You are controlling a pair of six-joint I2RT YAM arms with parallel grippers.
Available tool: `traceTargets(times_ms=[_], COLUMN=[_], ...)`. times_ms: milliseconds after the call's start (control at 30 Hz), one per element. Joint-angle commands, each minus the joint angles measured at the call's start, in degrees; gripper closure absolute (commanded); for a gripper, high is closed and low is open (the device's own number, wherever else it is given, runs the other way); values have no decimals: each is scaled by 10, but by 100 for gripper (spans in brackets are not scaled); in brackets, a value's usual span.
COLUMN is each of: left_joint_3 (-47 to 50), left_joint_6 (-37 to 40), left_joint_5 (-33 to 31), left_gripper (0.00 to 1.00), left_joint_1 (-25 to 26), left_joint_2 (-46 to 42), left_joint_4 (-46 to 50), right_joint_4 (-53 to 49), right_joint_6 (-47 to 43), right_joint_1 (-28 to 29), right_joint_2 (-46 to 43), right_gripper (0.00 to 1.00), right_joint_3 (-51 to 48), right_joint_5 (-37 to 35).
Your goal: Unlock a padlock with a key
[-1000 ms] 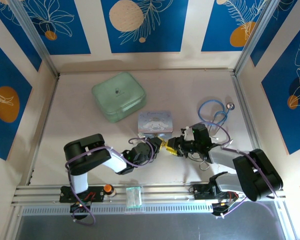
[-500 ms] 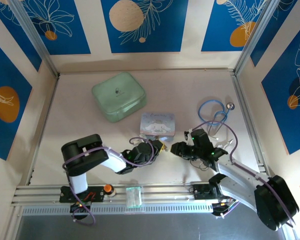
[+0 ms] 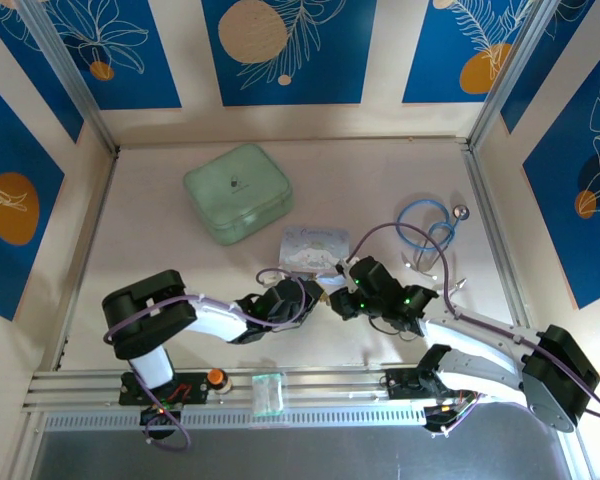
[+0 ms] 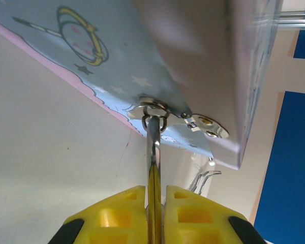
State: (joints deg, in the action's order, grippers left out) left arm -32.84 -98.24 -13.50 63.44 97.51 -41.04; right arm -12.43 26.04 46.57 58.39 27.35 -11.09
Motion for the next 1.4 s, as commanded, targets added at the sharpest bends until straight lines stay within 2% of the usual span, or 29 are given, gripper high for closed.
traceTargets(times_ms=[0,300,533,833,933,1100,1367], left_joint_3=[2,-3,6,4,5,7,12], left_joint_6=[7,4,1,9,6,6,4], left_joint_5=[6,12,7,4,6,9,6], left_gripper=[100,100,100,100,100,100,100], left_joint_1=[-4,-4,-5,-6,-6,-6,-6], left_joint_2=[-20,-22,-20,-21,-19,-21,-21], left_joint_4=[1,-4,-14,-8,-14,-16,-21], right_joint_4=[34,25,8,-3,-21,-34,-33], right_joint_6=[-25,-2,25,60,79,99,66], right_joint_1=[6,16,18,58,51,23,20], right_joint_2=[2,56,53,54,57,49,20], right_gripper=[88,91,91,91,92,91,90], right_joint_3=[-7,4,2,-9,1,12,5], right_joint_5=[29,23,27,4,-23,-23,5])
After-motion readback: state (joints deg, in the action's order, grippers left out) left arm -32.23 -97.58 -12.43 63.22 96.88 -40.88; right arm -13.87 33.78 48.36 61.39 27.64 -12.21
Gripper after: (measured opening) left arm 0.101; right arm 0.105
